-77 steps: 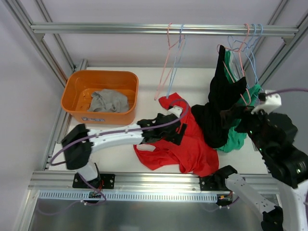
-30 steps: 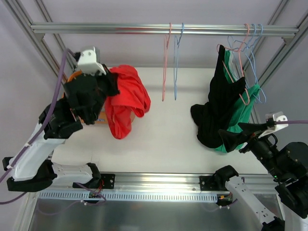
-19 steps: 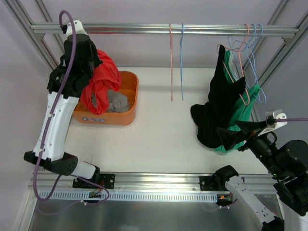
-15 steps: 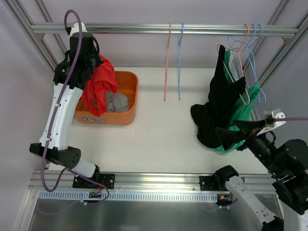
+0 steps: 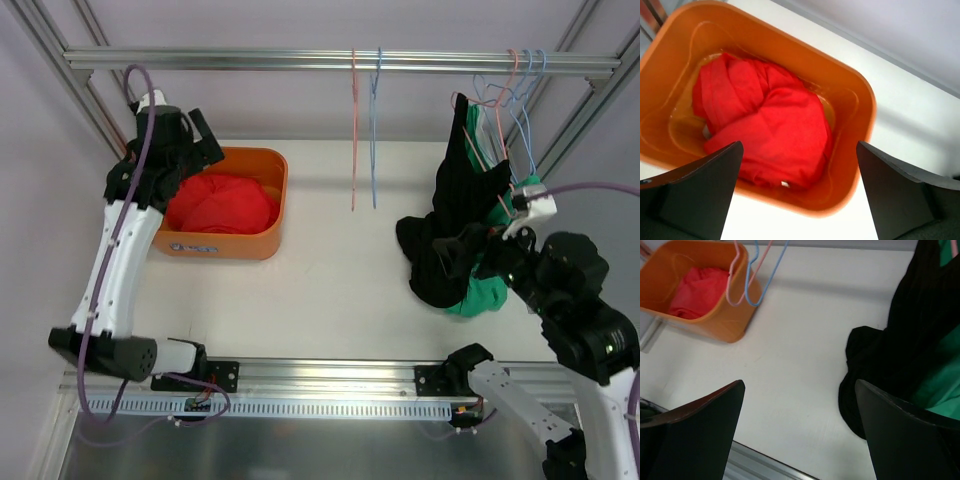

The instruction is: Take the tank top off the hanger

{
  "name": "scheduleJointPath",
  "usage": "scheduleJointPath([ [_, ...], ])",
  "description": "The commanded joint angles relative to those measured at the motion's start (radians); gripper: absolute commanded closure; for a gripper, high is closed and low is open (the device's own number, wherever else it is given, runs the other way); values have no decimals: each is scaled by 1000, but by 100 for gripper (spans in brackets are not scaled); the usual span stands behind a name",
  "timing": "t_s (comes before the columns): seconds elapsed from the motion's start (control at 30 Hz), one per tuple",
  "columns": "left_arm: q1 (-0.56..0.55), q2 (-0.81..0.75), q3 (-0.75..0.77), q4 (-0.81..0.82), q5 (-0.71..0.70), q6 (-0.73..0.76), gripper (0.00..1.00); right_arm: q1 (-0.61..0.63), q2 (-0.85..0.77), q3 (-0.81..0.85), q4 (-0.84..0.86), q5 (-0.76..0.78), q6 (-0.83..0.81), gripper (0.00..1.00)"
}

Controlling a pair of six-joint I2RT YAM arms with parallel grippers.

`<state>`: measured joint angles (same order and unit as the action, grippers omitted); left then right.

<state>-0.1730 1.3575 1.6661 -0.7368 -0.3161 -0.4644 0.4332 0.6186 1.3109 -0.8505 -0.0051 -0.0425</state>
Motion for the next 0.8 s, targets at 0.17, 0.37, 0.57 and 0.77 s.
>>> scheduleJointPath([
  [0.17,-11,-467,-390,54,602,85,1,-48,355,385,-91,350,-172,1],
  [0.37,-11,-765,-690,83,814,191,1,-132,581,597,-104,310,-256,5],
  [0.57,-11,-989,-861,88,853,161,1,-256,710,741,-102,220,-333,14],
  [0.77,-11,-1009,-852,86,894,173,1,-361,812,798,-102,62,-323,37],
])
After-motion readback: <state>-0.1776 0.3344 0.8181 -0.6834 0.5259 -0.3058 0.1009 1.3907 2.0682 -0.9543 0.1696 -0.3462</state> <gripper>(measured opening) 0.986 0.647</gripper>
